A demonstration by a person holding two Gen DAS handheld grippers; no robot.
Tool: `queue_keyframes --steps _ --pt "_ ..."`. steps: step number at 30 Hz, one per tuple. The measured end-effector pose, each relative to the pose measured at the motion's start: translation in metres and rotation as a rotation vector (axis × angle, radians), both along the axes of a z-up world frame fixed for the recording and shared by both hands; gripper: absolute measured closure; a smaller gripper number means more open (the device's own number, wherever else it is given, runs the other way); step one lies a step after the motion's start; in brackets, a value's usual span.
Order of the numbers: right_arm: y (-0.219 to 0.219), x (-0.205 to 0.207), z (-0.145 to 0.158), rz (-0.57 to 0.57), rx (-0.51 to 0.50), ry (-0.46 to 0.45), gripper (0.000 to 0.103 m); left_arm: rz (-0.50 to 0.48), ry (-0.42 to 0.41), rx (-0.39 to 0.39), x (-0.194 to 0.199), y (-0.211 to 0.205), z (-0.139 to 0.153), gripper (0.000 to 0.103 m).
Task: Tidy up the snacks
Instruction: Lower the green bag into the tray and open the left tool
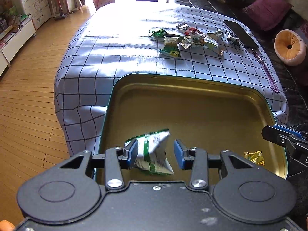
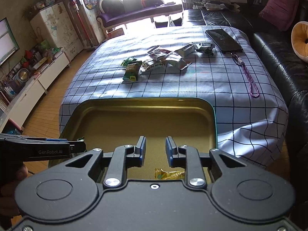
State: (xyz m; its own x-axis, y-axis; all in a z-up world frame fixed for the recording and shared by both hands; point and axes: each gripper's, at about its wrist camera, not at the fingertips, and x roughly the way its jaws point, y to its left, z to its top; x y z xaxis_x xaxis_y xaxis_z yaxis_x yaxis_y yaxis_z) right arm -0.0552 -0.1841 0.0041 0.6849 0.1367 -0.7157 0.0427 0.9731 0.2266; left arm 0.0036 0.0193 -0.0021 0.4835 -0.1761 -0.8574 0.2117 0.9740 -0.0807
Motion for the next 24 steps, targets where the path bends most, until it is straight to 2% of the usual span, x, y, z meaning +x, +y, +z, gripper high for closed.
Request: queue_keyframes --steps 4,13,17,24 --pt "0.0 0.001 -0.001 -0.002 -0.002 0.007 0.069 0.004 0.0 0.002 -0.001 0.001 0.001 0.061" --pt "0.002 -0.001 0.0 0.001 -0.007 0.006 0.069 0.019 -0.069 -0.001 -0.012 0.007 0.014 0.059" --pt "0.006 -0.004 0.003 0.013 -0.016 -0.006 0.069 0.024 -0.073 -0.016 -0.014 0.011 0.016 0.059" --pt "0.005 0.0 -0.002 0.013 -0.011 0.014 0.069 0.024 -0.058 0.009 -0.013 0.009 0.011 0.058"
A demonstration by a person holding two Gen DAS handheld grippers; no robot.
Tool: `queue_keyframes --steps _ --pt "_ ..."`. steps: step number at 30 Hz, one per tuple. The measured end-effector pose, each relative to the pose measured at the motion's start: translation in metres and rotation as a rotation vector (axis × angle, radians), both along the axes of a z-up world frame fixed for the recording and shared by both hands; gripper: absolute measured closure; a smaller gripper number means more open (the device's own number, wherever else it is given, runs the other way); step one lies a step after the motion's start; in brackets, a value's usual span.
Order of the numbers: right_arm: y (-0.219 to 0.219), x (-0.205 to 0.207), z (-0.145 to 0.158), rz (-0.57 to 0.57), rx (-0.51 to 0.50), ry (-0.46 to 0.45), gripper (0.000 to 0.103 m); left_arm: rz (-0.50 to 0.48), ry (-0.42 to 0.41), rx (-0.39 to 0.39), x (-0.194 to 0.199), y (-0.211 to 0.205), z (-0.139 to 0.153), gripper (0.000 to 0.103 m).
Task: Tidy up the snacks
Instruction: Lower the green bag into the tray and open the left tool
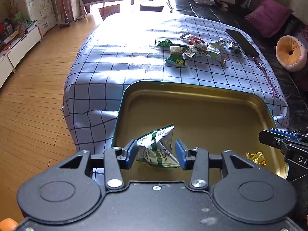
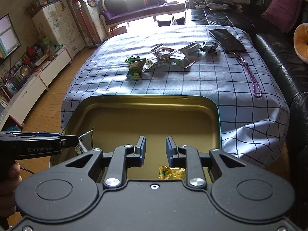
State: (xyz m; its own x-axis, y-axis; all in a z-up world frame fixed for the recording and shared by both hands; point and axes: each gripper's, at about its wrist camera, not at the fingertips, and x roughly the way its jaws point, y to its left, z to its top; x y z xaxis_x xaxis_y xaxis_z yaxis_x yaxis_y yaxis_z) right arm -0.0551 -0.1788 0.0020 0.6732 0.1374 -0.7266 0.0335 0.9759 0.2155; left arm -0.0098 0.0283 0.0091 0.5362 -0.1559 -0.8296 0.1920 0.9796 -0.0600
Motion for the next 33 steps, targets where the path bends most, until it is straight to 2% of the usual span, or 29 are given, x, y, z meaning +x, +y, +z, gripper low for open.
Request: queue_keyframes --steps 7,22,33 --pt "-0.001 0.003 -0.005 -0.01 0.004 0.03 0.069 0.0 0.047 0.01 0.007 -0.002 -0.008 0.058" --pt "-0.005 0.01 -0.016 -0.013 0.023 0.081 0.069 -0.022 0.091 0.033 0.015 -0.014 -0.017 0.058" --pt "-0.006 0.016 -0.023 0.005 0.041 0.131 0.069 -0.073 0.163 0.023 0.019 -0.02 -0.019 0.058"
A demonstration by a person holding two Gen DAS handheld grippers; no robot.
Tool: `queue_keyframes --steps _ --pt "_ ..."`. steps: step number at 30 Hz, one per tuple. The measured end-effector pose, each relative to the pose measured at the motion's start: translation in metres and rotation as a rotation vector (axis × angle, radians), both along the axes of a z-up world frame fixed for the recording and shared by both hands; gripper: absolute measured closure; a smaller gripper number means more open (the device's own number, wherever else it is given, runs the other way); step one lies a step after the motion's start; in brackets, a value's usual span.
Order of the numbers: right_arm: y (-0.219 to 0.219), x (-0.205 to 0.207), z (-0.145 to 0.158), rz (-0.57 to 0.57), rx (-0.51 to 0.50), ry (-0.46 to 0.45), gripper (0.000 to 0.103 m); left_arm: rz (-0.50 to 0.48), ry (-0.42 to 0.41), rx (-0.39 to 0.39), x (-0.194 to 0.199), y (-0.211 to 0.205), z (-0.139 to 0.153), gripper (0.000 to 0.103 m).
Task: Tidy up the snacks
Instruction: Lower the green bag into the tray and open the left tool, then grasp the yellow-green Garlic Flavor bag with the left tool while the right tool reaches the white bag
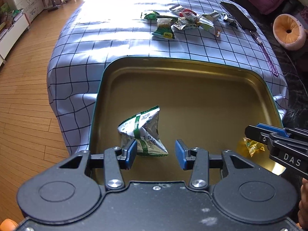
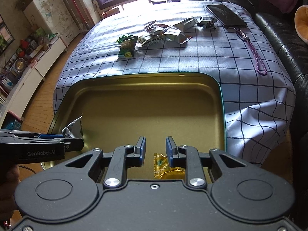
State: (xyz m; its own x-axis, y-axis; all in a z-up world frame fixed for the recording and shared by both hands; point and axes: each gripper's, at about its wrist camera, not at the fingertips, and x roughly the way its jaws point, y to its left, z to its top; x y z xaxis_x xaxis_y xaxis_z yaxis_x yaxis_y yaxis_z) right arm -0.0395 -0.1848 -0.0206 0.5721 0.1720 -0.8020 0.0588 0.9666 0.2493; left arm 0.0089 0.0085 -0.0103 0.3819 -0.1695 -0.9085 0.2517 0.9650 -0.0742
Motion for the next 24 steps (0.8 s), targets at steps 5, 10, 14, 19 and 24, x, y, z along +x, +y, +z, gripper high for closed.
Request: queue_keyframes --steps 5,10,14,19,24 --pt "-0.006 0.005 0.0 0.011 0.03 0.033 0.069 -0.035 0.009 -0.022 0.008 0.001 0.008 0.058" --pt "-0.015 0.012 0.009 0.008 0.036 0.027 0.069 -0.042 -0.042 -0.009 0.022 0.001 0.021 0.058" --pt "-0.023 0.021 0.019 -0.007 0.024 -0.003 0.069 -0.035 -0.087 -0.007 0.037 0.001 0.03 0.058" --pt "-0.032 0.034 0.034 -0.04 -0.004 -0.054 0.069 -0.023 -0.147 -0.017 0.057 0.003 0.04 0.058" --pt "-0.042 0.048 0.042 -0.076 -0.017 -0.094 0.069 -0.012 -0.191 -0.006 0.083 0.0 0.041 0.058"
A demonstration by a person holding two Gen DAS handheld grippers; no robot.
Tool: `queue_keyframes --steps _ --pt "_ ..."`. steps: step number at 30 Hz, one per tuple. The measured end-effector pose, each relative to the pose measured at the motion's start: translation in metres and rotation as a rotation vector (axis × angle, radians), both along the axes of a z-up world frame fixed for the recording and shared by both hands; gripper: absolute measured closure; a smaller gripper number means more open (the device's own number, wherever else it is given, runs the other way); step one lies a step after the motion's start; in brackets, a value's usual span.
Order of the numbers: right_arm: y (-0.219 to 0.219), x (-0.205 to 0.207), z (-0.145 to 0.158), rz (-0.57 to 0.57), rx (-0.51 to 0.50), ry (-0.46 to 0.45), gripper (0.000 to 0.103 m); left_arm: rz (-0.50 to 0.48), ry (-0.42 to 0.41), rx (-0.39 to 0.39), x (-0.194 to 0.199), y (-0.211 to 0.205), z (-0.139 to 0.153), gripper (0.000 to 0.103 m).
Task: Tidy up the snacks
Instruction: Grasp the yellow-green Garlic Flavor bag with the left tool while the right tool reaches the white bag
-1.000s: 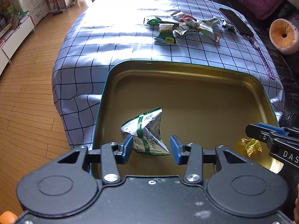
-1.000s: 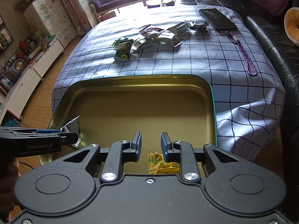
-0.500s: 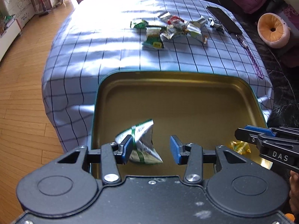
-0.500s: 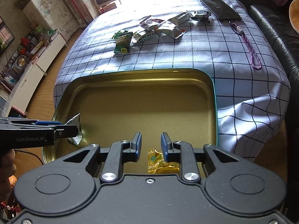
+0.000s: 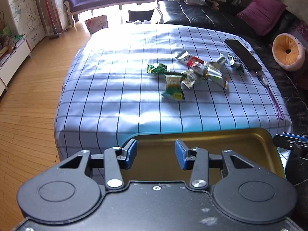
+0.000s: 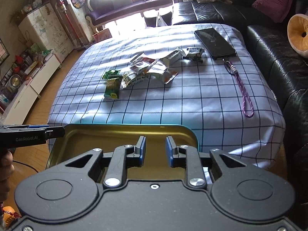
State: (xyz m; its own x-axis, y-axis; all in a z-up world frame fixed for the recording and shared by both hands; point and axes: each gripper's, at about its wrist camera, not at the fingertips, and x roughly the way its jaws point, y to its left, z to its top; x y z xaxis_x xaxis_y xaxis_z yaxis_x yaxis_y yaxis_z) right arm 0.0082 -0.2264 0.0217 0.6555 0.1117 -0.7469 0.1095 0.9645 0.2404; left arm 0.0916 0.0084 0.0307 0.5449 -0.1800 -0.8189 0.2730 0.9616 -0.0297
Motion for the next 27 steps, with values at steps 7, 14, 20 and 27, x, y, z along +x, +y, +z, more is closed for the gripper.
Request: queue_keyframes --steps 7,14,20,27 --pt "-0.014 0.021 -0.003 -0.045 0.003 -0.004 0.069 -0.016 -0.016 -0.013 0.043 -0.007 -0.01 0.058" --pt "-0.021 0.043 -0.014 -0.055 0.003 0.013 0.069 -0.107 -0.072 -0.024 0.082 -0.033 -0.026 0.058" --pt "-0.027 0.058 -0.021 -0.065 0.0 0.028 0.069 -0.162 -0.053 -0.06 0.107 -0.053 -0.044 0.058" --pt "-0.034 0.075 -0.022 -0.069 -0.011 0.022 0.069 -0.144 -0.07 -0.014 0.125 -0.069 -0.06 0.056"
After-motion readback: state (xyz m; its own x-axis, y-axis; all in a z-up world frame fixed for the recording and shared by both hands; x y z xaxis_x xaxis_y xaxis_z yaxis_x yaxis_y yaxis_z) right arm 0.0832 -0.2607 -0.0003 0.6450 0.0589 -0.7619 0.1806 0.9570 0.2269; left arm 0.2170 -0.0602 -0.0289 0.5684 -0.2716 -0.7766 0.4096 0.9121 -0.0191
